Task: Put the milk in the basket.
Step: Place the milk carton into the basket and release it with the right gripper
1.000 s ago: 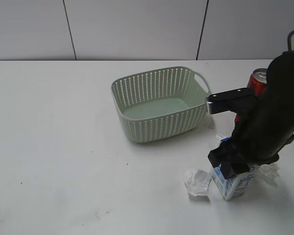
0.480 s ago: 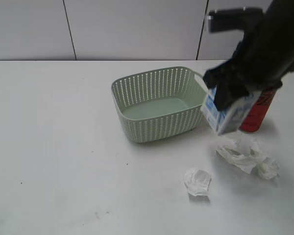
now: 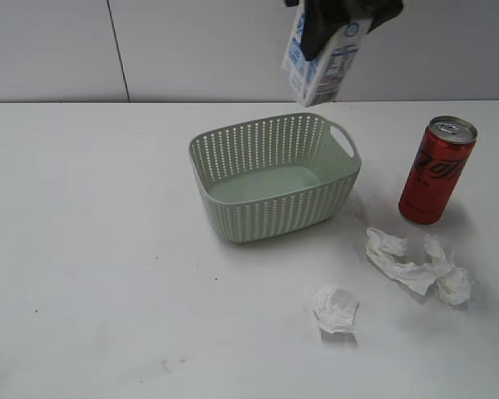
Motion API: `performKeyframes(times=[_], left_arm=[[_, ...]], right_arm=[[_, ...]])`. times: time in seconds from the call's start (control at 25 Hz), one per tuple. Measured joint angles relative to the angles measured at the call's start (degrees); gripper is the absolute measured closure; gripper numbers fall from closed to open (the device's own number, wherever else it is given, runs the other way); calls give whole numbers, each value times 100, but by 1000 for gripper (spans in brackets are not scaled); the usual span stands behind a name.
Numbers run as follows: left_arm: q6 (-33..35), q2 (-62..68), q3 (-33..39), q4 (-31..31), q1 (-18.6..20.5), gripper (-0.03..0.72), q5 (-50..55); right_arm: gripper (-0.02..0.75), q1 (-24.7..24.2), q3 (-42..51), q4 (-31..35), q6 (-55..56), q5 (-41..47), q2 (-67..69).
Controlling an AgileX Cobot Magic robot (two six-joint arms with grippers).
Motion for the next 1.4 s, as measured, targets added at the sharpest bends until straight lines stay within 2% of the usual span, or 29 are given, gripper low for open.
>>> performKeyframes(times=[0.24, 0.64, 1.0, 1.04, 1.2, 1.24, 1.4], left_arm=[[0, 0, 0, 0, 0, 453, 0], [0, 0, 0, 0, 0, 453, 0], [0, 0, 0, 0, 0, 453, 0], [0, 0, 0, 0, 0, 453, 0], [0, 0, 0, 0, 0, 453, 0], [0, 0, 0, 0, 0, 453, 0], [0, 0, 0, 0, 0, 453, 0]], right_arm=[[395, 29, -1013, 87, -11, 13, 1306], [394, 267, -1084, 140, -17, 28, 2487], [391, 307, -1086, 158, -67, 22, 2723], [363, 307, -1091, 171, -129, 22, 2723], [155, 318, -1107, 275, -233, 22, 2655], [126, 318, -1114, 275, -238, 22, 2606], [106, 318, -1114, 113, -246, 27, 2233]])
